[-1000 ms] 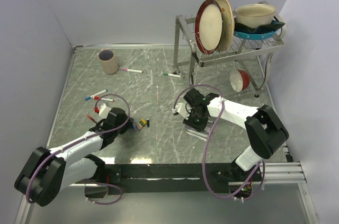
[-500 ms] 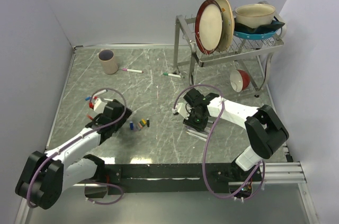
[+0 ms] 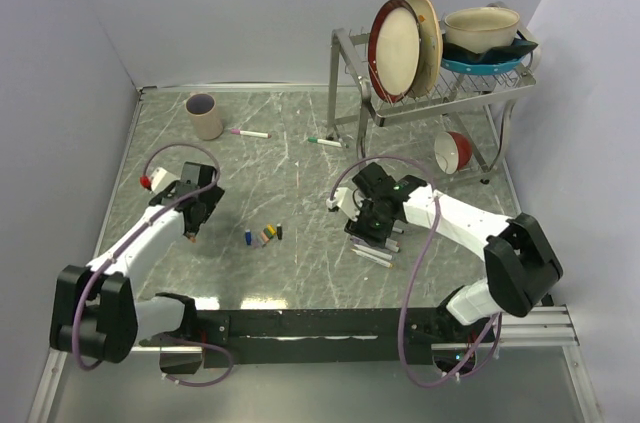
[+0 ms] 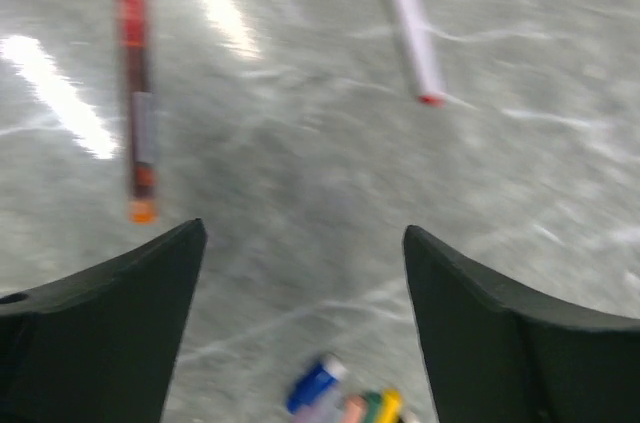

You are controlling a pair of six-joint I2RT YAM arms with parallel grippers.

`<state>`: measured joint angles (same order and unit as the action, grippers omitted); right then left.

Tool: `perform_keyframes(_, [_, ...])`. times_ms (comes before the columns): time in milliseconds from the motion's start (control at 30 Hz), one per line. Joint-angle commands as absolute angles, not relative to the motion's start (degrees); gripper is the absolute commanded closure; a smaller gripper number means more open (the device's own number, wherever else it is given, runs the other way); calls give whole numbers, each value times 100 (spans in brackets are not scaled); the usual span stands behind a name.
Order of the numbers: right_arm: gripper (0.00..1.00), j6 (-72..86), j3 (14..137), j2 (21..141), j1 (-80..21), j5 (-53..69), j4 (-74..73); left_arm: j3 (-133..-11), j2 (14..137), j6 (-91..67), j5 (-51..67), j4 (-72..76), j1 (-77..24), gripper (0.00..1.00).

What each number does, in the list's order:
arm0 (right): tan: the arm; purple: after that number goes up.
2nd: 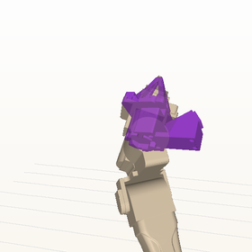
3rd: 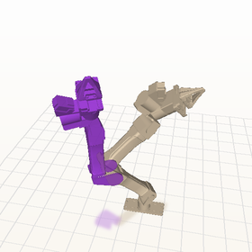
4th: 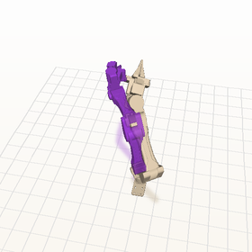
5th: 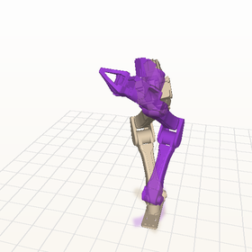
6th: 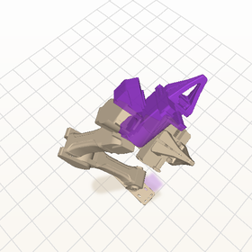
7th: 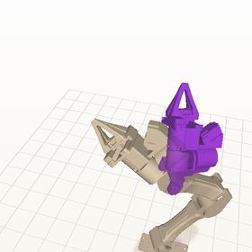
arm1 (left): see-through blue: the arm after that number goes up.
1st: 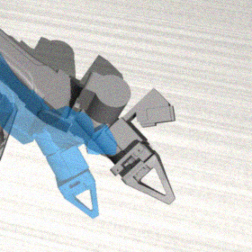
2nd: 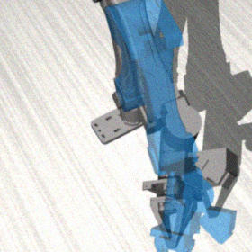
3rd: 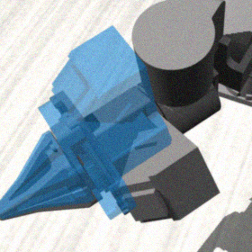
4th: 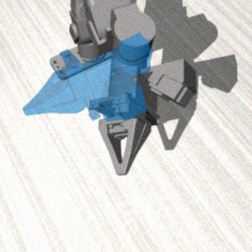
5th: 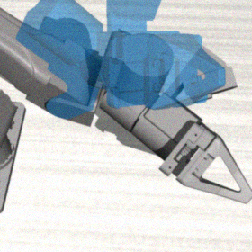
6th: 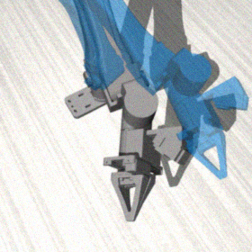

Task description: Open the pen caps

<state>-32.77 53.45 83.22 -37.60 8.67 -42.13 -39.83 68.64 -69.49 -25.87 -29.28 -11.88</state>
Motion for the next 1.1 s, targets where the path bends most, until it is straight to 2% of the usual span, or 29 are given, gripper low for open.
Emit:
perform_keyframes(0, [47, -3366, 5405, 7954, -3735, 1037, -4324, -3938, 7084, -6909, -2506, -3324, -626, 19])
perform_keyframes(133, [47, -3384, 5396, 7858, -3753, 1081, -4342, -3902, 7242, -6794, -2312, -3217, -378, 29])
perform_keyframes(267, [47, -3375, 5396, 7796, -3779, 1090, -4333, -3841, 7522, -6706, -2127, -3059, -185, 32])
perform_keyframes(333, [47, -3375, 5388, 7770, -3771, 1081, -4324, -3963, 7760, -6654, -1995, -3137, -44, 41])
perform_keyframes(367, [46, -3366, 5388, 7752, -3771, 1081, -4324, -4042, 8048, -6671, -1986, -3294, -27, 55])
perform_keyframes(400, [46, -3366, 5379, 7743, -3779, 1072, -4316, -4121, 8190, -6653, -1978, -3392, -18, 60])
perform_keyframes(467, [46, -3357, 5379, 7752, -3771, 1064, -4315, -4324, 8541, -6636, -1977, -3559, -18, 62])
perform_keyframes(733, [46, -3366, 5370, 7813, -3779, 1063, -4315, -4412, 8658, -6381, -1837, -3428, -18, 57])
perform_keyframes(833, [46, -3357, 5370, 7849, -3771, 1063, -4315, -4491, 8412, -6319, -1881, -3577, -18, 48])
perform_keyframes(867, [46, -3366, 5370, 7849, -3779, 1063, -4315, -4491, 8202, -6354, -1977, -3621, -18, 39])
perform_keyframes(967, [46, -3375, 5379, 7840, -3788, 1081, -4315, -4447, 7806, -6416, -2126, -3700, -18, 26])
perform_keyframes(1067, [46, -3375, 5370, 7831, -3788, 1099, -4333, -4421, 7603, -6495, -2284, -3762, -18, 22])
